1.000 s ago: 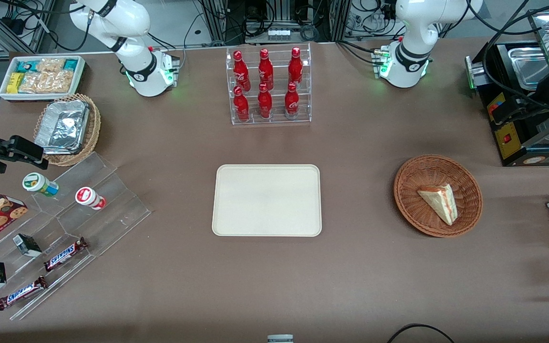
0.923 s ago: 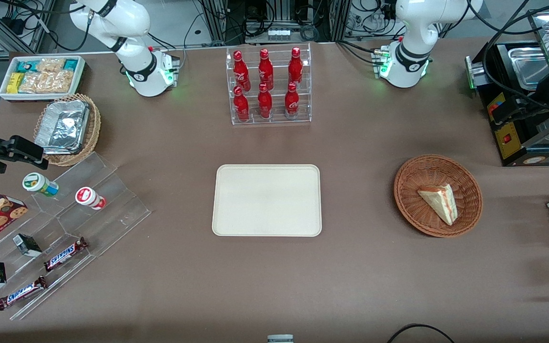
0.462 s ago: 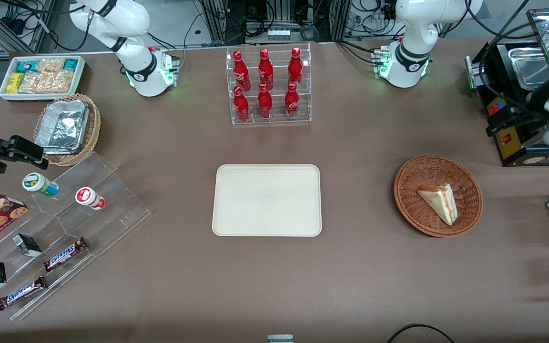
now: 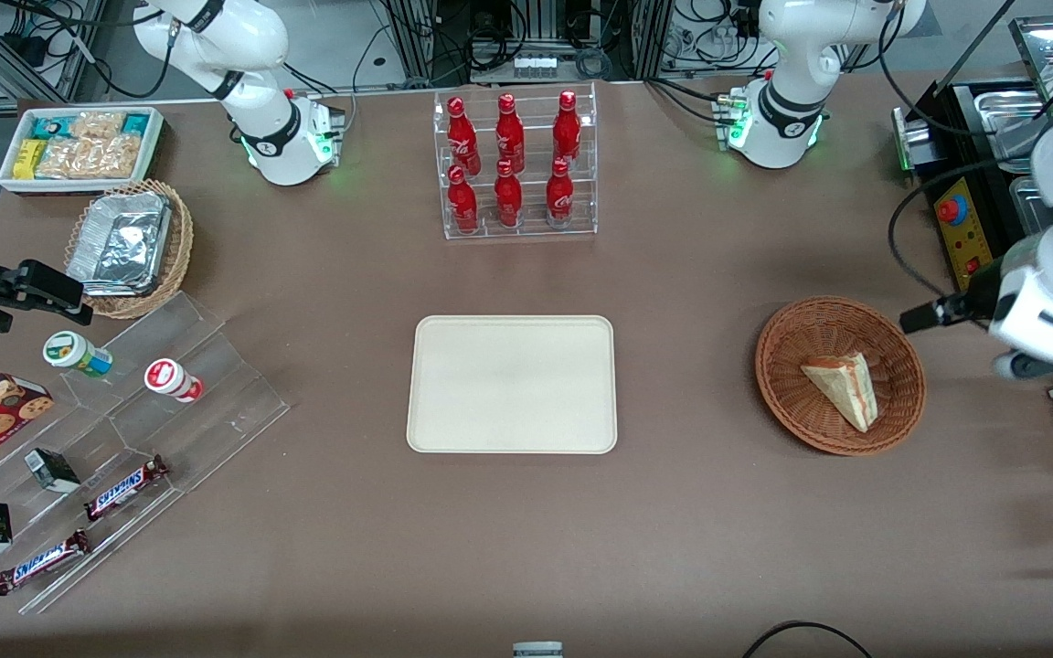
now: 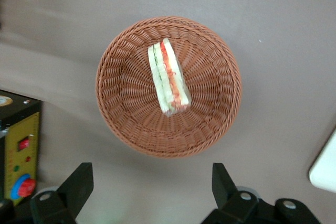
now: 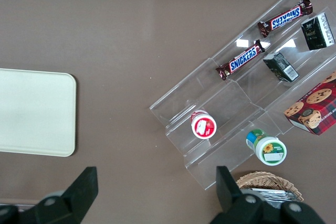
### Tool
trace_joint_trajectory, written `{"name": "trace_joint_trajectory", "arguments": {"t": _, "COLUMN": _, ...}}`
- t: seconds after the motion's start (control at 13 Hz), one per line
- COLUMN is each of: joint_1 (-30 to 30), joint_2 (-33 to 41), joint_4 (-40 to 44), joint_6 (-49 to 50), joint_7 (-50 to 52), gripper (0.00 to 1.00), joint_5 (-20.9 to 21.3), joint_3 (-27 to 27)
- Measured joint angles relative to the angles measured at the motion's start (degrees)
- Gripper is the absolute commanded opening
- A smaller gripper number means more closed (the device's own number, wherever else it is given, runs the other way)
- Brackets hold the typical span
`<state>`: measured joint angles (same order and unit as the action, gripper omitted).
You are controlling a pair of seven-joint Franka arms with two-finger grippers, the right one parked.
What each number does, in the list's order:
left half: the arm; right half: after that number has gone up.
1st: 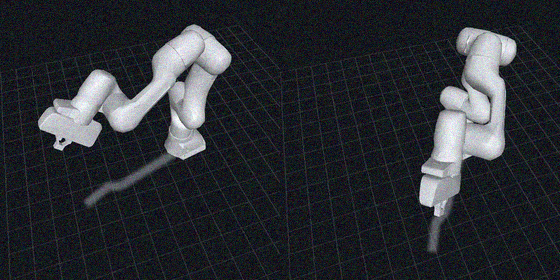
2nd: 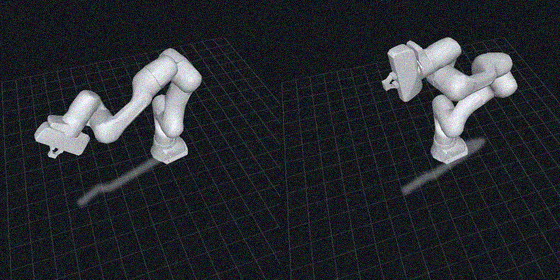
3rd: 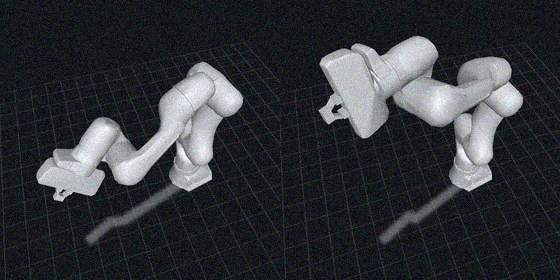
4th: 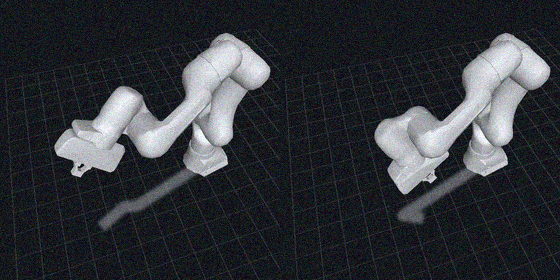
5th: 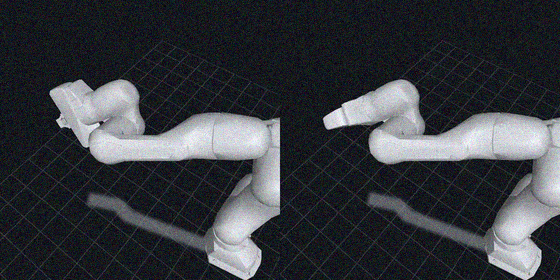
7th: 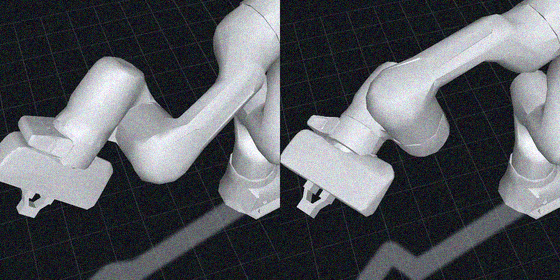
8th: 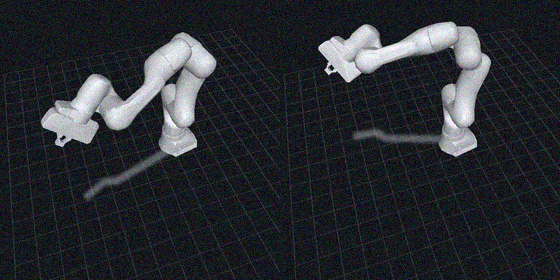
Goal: Place sandwich from basket to tray
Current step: 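Lower the open left gripper over the wrapped sandwich in the basket, then close the left gripper on the sandwich's wrapped edge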
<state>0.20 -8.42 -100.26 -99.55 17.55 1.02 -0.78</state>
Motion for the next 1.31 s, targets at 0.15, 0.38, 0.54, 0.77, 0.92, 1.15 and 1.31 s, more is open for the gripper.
{"name": "trace_joint_trajectory", "arguments": {"t": 0.15, "joint_1": 0.0, "joint_2": -0.7, "joint_4": -3.8, "joint_6": -5.8, "joint_7": 6.2, "gripper": 1.00, "joint_5": 0.0, "joint_3": 0.0}}
{"name": "trace_joint_trajectory", "arguments": {"t": 0.38, "joint_1": 0.0, "joint_2": -0.8, "joint_4": -9.9, "joint_6": -13.4, "joint_7": 11.3, "gripper": 1.00, "joint_5": 0.0, "joint_3": 0.0}}
{"name": "trace_joint_trajectory", "arguments": {"t": 0.54, "joint_1": 0.4, "joint_2": -0.8, "joint_4": -13.0, "joint_6": -18.0, "joint_7": 13.8, "gripper": 1.00, "joint_5": 0.0, "joint_3": -0.1}}
{"name": "trace_joint_trajectory", "arguments": {"t": 0.77, "joint_1": 1.0, "joint_2": -0.8, "joint_4": -18.8, "joint_6": -27.2, "joint_7": 17.3, "gripper": 1.00, "joint_5": 0.0, "joint_3": -0.2}}
{"name": "trace_joint_trajectory", "arguments": {"t": 0.92, "joint_1": 1.0, "joint_2": -0.9, "joint_4": -22.3, "joint_6": -31.9, "joint_7": 18.7, "gripper": 1.00, "joint_5": 0.0, "joint_3": -0.2}}
{"name": "trace_joint_trajectory", "arguments": {"t": 1.15, "joint_1": 1.0, "joint_2": -2.1, "joint_4": -24.3, "joint_6": -35.7, "joint_7": 20.4, "gripper": 1.00, "joint_5": 0.0, "joint_3": -0.1}}
{"name": "trace_joint_trajectory", "arguments": {"t": 1.31, "joint_1": 0.8, "joint_2": -3.5, "joint_4": -24.3, "joint_6": -37.3, "joint_7": 21.5, "gripper": 1.00, "joint_5": 0.0, "joint_3": 0.1}}
